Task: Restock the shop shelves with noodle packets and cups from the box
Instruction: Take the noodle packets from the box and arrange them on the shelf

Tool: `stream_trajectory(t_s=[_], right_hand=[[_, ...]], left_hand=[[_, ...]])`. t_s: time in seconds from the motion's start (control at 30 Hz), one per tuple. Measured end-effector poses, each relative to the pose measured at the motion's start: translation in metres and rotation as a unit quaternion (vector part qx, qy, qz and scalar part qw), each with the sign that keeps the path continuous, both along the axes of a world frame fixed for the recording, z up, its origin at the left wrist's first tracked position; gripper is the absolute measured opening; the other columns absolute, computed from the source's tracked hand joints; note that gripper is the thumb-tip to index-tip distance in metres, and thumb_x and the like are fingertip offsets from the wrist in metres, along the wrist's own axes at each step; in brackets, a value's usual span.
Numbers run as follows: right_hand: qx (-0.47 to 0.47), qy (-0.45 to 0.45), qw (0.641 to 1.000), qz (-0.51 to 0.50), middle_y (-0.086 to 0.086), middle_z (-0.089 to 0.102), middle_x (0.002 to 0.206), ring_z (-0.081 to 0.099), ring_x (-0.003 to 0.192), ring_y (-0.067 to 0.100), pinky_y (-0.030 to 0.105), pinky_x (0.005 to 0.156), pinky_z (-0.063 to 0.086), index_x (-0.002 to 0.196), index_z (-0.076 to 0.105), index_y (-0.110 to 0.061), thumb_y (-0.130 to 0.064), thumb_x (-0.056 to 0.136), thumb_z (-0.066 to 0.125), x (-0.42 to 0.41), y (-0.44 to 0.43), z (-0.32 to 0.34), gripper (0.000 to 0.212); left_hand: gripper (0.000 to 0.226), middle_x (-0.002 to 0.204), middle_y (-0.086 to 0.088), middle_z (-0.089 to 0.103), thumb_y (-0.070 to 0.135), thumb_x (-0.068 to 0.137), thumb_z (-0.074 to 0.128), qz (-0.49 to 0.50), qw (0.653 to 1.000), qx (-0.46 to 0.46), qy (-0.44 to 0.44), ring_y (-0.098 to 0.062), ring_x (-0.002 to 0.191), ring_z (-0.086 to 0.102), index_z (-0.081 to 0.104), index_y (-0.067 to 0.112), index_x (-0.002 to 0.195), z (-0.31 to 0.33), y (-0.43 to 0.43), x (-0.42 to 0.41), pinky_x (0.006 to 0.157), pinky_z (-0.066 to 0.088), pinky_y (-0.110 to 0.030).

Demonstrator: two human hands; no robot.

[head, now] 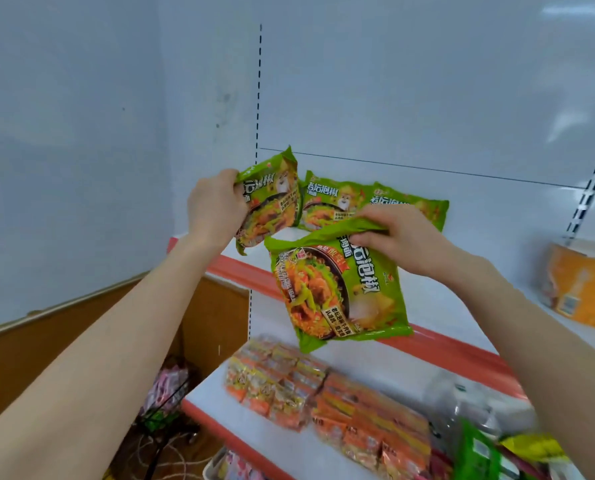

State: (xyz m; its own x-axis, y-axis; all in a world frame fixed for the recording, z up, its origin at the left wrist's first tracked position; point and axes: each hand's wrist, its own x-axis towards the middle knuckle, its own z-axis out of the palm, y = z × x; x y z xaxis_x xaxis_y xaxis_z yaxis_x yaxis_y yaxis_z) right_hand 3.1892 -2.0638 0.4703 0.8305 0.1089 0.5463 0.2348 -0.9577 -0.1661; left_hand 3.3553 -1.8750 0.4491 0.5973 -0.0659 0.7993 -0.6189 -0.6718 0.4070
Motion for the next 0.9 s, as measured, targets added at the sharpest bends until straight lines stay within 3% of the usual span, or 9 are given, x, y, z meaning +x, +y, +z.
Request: stream_trajectory(t_s=[0.23, 0.33, 0.43, 0.53, 0.57, 0.63, 0.73, 0.83, 0.9], right_hand=[[0.012, -0.004, 1.000, 0.029, 0.005, 0.067, 0.097, 0.059, 0.087, 0.016, 0.025, 0.073, 0.043, 0.105, 0.064, -0.009, -0.017, 0.087, 0.061, 0.034, -0.025, 0.023, 0.021], [0.010, -0.005, 0.999, 0.033, -0.005, 0.062, 0.084, 0.055, 0.077, 0.009, 0.006, 0.064, 0.036, 0.102, 0.065, -0.011, -0.018, 0.086, 0.060, 0.047, -0.029, 0.028, 0.017], [0.010, -0.010, 0.999, 0.033, -0.011, 0.055, 0.075, 0.051, 0.070, 0.003, 0.002, 0.059, 0.033, 0.097, 0.063, -0.011, -0.018, 0.087, 0.059, 0.058, -0.029, 0.033, 0.013], [0.014, -0.018, 0.999, 0.028, -0.005, 0.057, 0.082, 0.051, 0.078, 0.009, 0.003, 0.059, 0.033, 0.097, 0.063, -0.010, -0.019, 0.088, 0.059, 0.066, -0.026, 0.035, 0.013], [0.017, -0.019, 0.999, 0.026, -0.004, 0.057, 0.083, 0.051, 0.079, 0.010, 0.004, 0.060, 0.033, 0.097, 0.063, -0.010, -0.019, 0.088, 0.059, 0.070, -0.025, 0.035, 0.014], [0.017, -0.020, 0.999, 0.019, -0.002, 0.058, 0.086, 0.052, 0.082, 0.012, 0.007, 0.063, 0.034, 0.097, 0.063, -0.007, -0.018, 0.087, 0.059, 0.077, -0.023, 0.036, 0.015], [0.027, -0.013, 0.999, 0.012, 0.002, 0.059, 0.088, 0.054, 0.085, 0.015, 0.021, 0.065, 0.037, 0.097, 0.063, -0.007, -0.018, 0.087, 0.059, 0.088, -0.018, 0.036, 0.015], [0.046, -0.003, 0.999, 0.004, 0.002, 0.060, 0.090, 0.055, 0.087, 0.016, 0.025, 0.070, 0.038, 0.098, 0.063, -0.009, -0.018, 0.087, 0.059, 0.096, -0.012, 0.036, 0.015], [0.059, 0.003, 0.998, 0.000, 0.001, 0.059, 0.091, 0.055, 0.087, 0.015, 0.025, 0.071, 0.039, 0.099, 0.063, -0.011, -0.019, 0.087, 0.059, 0.101, -0.008, 0.036, 0.015]], left_hand=[[0.020, 0.084, -0.023, 0.062, 0.007, 0.089, 0.045, -0.012, 0.998, -0.040, 0.044, -0.037, 0.078, 0.052, 0.062, -0.003, 0.086, -0.006, -0.031, 0.039, 0.060, 0.030, -0.033], [0.017, 0.071, -0.020, 0.055, 0.005, 0.085, 0.047, -0.014, 0.993, -0.053, 0.101, -0.032, 0.069, 0.045, 0.061, -0.002, 0.077, -0.013, -0.034, 0.053, 0.058, 0.027, -0.032], [0.016, 0.059, -0.016, 0.047, 0.004, 0.079, 0.048, -0.025, 0.984, -0.067, 0.162, -0.029, 0.064, 0.042, 0.058, -0.002, 0.068, -0.024, -0.033, 0.063, 0.053, 0.030, -0.034], [0.021, 0.058, -0.018, 0.050, 0.008, 0.077, 0.051, -0.070, 0.952, -0.156, 0.255, -0.028, 0.060, 0.052, 0.052, 0.000, 0.058, -0.030, -0.027, 0.078, 0.061, 0.053, -0.040], [0.021, 0.062, -0.018, 0.052, 0.004, 0.079, 0.053, -0.086, 0.935, -0.182, 0.293, -0.028, 0.057, 0.055, 0.050, 0.002, 0.058, -0.032, -0.025, 0.082, 0.058, 0.056, -0.039], [0.019, 0.068, -0.019, 0.057, -0.001, 0.081, 0.053, -0.104, 0.909, -0.184, 0.360, -0.025, 0.046, 0.058, 0.051, 0.002, 0.063, -0.035, -0.019, 0.089, 0.043, 0.054, -0.028], [0.017, 0.059, -0.017, 0.060, 0.003, 0.085, 0.057, -0.112, 0.887, -0.123, 0.430, -0.016, 0.037, 0.059, 0.053, 0.000, 0.069, -0.041, -0.009, 0.092, 0.040, 0.050, -0.024], [0.035, 0.053, -0.005, 0.043, 0.018, 0.089, 0.055, -0.045, 0.934, 0.033, 0.352, -0.021, 0.049, 0.045, 0.040, 0.009, 0.059, -0.041, -0.004, 0.091, 0.049, 0.037, -0.029], [0.038, 0.056, 0.000, 0.033, 0.024, 0.094, 0.046, -0.030, 0.976, 0.016, 0.213, -0.023, 0.061, 0.038, 0.035, 0.013, 0.059, -0.032, -0.005, 0.082, 0.057, 0.029, -0.031]])
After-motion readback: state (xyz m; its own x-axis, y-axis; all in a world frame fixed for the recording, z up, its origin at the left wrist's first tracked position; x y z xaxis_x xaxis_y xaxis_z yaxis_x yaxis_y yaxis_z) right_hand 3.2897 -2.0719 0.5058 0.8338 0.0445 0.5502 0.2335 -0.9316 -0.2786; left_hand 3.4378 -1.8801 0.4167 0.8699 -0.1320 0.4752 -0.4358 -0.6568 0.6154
